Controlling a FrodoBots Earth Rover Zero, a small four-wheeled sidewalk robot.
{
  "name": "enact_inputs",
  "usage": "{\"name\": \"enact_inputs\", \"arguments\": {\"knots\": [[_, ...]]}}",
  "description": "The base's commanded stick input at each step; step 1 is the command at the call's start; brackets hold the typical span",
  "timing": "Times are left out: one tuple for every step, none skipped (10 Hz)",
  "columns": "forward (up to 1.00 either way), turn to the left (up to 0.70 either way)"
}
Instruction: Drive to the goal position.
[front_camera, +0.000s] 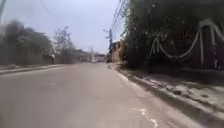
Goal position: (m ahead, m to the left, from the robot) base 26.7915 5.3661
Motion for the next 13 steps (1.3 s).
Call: {"name": "enact_inputs", "arguments": {"knots": [[1.00, 0.00], [1.00, 0.00], [1.00, 0.00], [1.00, 0.00], [1.00, 0.00], [1.00, 0.00], [1.00, 0.00], [1.00, 0.00], [1.00, 0.00], [1.00, 0.00], [1.00, 0.00], [1.00, 0.00], [1.00, 0.00]]}}
